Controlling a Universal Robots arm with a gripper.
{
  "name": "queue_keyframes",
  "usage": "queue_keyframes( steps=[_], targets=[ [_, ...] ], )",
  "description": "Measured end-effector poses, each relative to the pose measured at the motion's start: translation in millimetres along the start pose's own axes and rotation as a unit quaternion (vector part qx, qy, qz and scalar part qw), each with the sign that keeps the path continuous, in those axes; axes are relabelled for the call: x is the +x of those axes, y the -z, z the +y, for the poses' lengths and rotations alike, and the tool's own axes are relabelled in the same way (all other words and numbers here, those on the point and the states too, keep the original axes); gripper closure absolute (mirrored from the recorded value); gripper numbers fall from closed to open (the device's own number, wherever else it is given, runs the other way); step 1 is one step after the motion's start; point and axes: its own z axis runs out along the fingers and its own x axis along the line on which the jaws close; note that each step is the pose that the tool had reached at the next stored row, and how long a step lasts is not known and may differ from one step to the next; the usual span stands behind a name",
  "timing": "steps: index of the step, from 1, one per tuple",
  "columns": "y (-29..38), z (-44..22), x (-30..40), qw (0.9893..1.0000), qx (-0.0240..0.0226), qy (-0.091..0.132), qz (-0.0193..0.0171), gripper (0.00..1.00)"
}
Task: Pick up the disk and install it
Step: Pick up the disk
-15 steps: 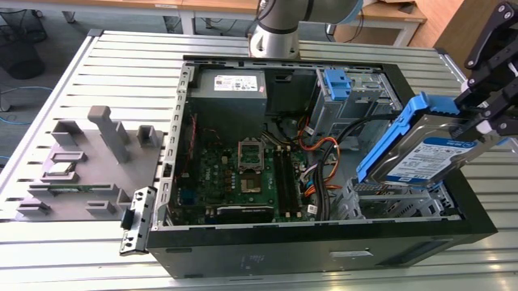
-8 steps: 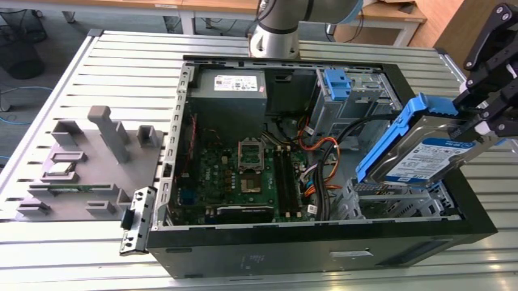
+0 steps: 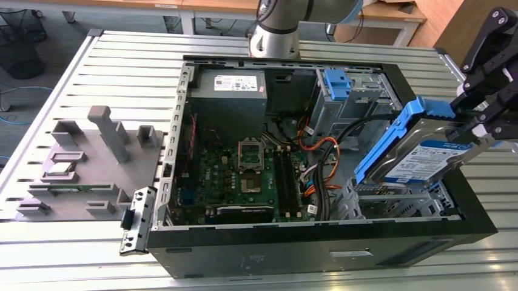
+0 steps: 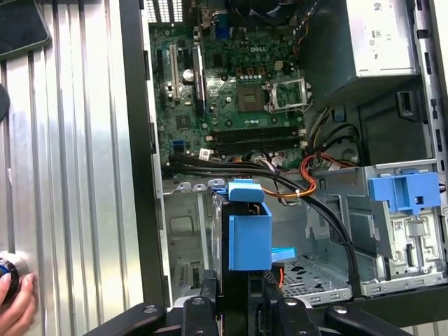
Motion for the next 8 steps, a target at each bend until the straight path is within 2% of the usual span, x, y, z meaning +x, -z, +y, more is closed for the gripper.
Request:
queue_keyframes(
  steps=[8],
  targets=[
    [-2.9, -0.2, 0.4, 0.9999, -0.0014, 0.013, -0.0025, 0.65]
  ],
)
